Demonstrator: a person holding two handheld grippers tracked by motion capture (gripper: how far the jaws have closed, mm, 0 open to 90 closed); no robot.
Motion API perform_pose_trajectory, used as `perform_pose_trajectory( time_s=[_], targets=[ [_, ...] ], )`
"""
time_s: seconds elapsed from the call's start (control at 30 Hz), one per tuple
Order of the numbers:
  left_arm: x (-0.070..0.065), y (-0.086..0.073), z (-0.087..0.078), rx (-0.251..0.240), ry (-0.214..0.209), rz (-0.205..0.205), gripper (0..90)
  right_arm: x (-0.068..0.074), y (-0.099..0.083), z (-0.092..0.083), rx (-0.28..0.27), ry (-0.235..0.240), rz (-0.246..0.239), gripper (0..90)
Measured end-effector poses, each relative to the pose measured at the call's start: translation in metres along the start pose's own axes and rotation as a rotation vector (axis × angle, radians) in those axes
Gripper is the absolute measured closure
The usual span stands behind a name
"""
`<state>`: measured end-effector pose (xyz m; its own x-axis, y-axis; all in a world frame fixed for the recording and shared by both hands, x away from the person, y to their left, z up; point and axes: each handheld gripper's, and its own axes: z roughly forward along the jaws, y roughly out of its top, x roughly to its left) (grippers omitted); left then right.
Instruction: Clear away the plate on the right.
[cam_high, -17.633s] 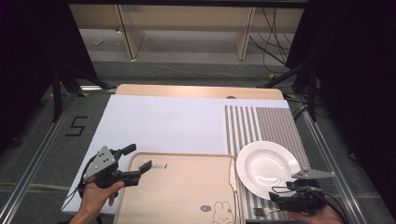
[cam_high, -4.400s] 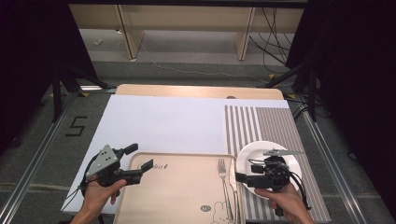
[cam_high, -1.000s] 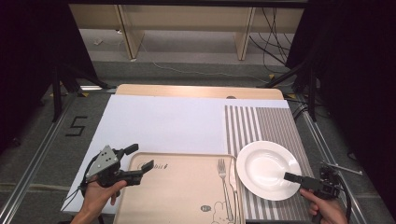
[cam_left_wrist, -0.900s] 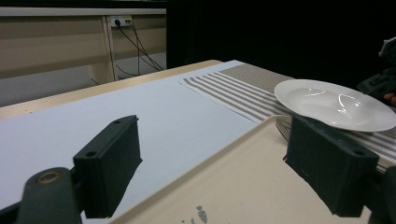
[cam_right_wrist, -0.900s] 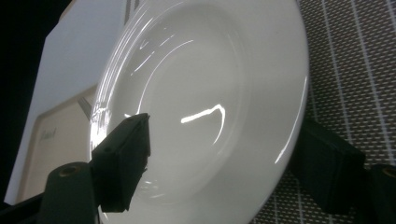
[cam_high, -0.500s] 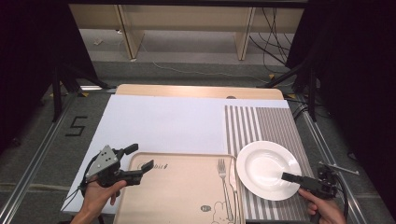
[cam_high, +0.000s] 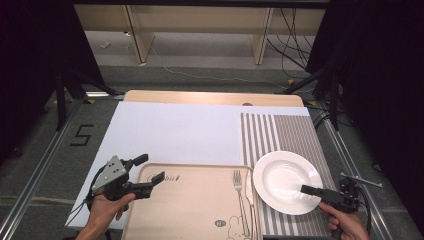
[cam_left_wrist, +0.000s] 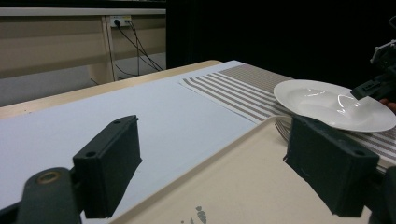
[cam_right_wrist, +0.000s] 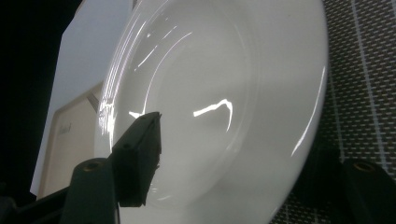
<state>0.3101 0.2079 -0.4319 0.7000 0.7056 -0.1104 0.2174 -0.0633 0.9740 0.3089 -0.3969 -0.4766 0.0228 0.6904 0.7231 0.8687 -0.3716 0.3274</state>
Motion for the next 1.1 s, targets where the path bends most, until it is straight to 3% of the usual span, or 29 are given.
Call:
perform_pose_trajectory(
  time_s=[0.3, 0.63, 0.97, 1.1],
  targets=[
    [0.001, 0.000, 0.000, 0.001, -0.002, 0.011, 17.1, -0.002, 0.001, 0.003, 0.012, 0.001, 0.000, 39.7],
    [0.001, 0.000, 0.000, 0.001, -0.001, 0.009, 17.1, -0.006, 0.003, 0.005, 0.008, 0.017, 0.035, 46.2],
    [0.001, 0.000, 0.000, 0.001, -0.002, 0.012, 17.1, -0.011, 0.003, 0.006, 0.007, 0.019, 0.015, 51.0],
    [0.000, 0.000, 0.001, 0.002, -0.002, 0.010, 17.1, -0.011, 0.003, 0.006, 0.013, 0.029, 0.039, 53.9]
  ],
)
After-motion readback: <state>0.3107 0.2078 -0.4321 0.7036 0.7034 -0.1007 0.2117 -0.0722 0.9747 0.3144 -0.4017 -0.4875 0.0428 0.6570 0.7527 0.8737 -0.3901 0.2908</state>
